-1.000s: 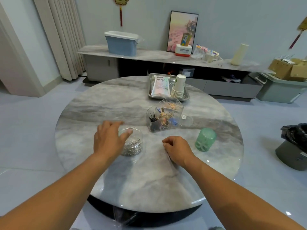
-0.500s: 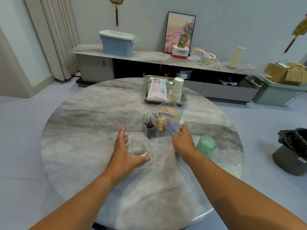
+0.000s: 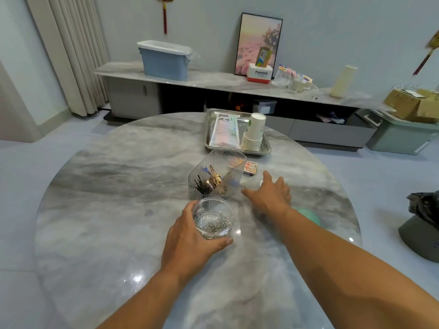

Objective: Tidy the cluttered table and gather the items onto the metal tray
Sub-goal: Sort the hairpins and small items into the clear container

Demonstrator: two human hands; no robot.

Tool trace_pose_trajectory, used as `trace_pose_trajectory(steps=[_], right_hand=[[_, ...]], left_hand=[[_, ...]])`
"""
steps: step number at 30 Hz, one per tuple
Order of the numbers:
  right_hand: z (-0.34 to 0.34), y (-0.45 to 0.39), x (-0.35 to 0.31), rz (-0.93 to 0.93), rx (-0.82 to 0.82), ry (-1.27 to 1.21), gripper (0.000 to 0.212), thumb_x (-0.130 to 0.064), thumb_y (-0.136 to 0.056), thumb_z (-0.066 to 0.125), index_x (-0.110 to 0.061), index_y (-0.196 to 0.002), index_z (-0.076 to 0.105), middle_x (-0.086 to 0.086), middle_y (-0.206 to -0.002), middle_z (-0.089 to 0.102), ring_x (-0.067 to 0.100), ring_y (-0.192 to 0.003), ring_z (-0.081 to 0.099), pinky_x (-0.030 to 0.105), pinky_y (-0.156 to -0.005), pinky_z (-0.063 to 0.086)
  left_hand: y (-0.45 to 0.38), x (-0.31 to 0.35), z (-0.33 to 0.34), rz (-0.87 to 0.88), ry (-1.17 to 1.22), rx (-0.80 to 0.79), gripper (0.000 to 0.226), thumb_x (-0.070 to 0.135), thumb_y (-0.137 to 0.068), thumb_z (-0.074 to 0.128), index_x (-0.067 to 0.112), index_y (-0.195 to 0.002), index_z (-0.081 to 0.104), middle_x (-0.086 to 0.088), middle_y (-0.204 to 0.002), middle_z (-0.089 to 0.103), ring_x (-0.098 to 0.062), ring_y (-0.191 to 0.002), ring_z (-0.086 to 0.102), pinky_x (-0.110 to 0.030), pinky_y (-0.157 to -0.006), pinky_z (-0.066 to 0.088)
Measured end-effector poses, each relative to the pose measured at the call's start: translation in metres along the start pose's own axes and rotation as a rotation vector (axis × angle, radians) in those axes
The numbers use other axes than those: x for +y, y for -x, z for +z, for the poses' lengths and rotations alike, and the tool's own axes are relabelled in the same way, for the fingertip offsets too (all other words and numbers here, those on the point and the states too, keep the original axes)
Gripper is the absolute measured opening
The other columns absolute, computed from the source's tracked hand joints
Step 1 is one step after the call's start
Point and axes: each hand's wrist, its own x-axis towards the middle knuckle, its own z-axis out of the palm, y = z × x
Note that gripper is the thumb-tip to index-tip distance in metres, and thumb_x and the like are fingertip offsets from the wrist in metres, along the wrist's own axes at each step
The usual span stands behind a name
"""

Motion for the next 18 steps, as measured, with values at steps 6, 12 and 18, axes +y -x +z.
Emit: trace_pose_trajectory(steps=[6, 12, 18], right_hand=[[0.013, -0.010, 0.002, -0.017, -0.020, -0.023, 0.079, -0.061, -0.078, 0.071, -0.029, -0.144, 0.042, 0.015, -0.145, 0.041, 0.039, -0.133, 0.042, 0.046, -0.111, 0.036], [0.008, 0.005, -0.003, 0.032, -0.100, -0.177, 0.094, -0.055, -0.066, 0.076, -0.033, -0.147, 0.034, 0.016, -0.144, 0.035, 0.038, -0.131, 0.041, 0.047, -0.109, 0.039], [-0.007, 0.037, -0.015, -0.014, -0.486, -0.562, 0.098, -0.043, -0.061, 0.083, -0.029, -0.148, 0.040, 0.006, -0.141, 0.045, 0.024, -0.114, 0.047, 0.030, -0.068, 0.039]], left_hand=[[-0.006, 0.002, 0.004, -0.040, -0.061, 0.051, 0.116, 0.089, -0.041, 0.073, 0.054, -0.140, 0.024, 0.026, -0.140, 0.049, -0.010, -0.127, 0.050, -0.025, -0.096, 0.035], [-0.007, 0.004, 0.004, -0.060, -0.063, 0.046, 0.119, 0.087, -0.043, 0.073, 0.048, -0.145, 0.025, 0.020, -0.144, 0.050, -0.011, -0.132, 0.048, -0.030, -0.104, 0.036], [-0.009, 0.007, 0.003, -0.060, -0.082, 0.027, 0.117, 0.087, -0.041, 0.074, 0.043, -0.141, 0.033, 0.017, -0.137, 0.055, -0.012, -0.128, 0.051, -0.036, -0.105, 0.042]])
